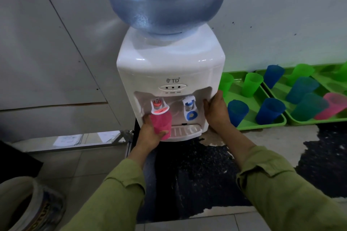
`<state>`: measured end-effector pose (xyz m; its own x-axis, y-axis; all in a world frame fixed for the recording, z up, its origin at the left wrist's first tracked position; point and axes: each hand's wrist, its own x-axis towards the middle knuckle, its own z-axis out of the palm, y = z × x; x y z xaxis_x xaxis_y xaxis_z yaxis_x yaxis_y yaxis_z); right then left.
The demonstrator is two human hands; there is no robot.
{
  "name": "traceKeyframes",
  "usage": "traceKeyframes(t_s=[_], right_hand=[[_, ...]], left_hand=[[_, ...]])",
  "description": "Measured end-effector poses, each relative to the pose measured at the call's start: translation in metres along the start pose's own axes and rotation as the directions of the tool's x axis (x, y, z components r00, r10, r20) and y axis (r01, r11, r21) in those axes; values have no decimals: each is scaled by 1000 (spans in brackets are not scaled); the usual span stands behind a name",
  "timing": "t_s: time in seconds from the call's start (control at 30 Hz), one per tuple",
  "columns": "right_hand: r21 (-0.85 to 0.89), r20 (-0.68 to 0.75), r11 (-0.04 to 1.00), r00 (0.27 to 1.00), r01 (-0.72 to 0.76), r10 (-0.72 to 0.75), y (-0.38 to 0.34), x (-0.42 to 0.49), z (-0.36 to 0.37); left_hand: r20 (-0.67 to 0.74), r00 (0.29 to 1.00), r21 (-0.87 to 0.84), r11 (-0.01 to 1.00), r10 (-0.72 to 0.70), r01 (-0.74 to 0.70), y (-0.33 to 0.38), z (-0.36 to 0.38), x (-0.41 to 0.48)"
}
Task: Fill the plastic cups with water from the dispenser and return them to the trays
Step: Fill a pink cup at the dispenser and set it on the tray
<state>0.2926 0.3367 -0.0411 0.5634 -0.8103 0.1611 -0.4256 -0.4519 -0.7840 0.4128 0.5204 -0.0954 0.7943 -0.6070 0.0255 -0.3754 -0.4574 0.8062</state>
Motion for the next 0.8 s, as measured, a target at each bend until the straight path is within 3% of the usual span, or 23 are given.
traceKeyframes(t_s=[0.27,0.43,0.53,0.67,0.8], right_hand=[[-4,20,1000,1000,-22,22,-7,0,-4],[3,1,993,993,-118,118,-12,-1,-5],[55,-92,989,985,-140,144,-18,-10,-5],[25,-244,1000,970,19,-13,-30,-32,-4],[23,-65,1000,998,21,-19,-49,-46,-2]], left_hand=[[21,1000,-10,1000,-6,6,2,-2,-2],[14,999,-11,999,-34,34,3,-2,-1],[7,999,-24,999,-37,38,1,-2,-2],[20,999,-21,999,-37,37,3,-1,-2],[22,1000,-43,999,-21,21,0,1,-1]])
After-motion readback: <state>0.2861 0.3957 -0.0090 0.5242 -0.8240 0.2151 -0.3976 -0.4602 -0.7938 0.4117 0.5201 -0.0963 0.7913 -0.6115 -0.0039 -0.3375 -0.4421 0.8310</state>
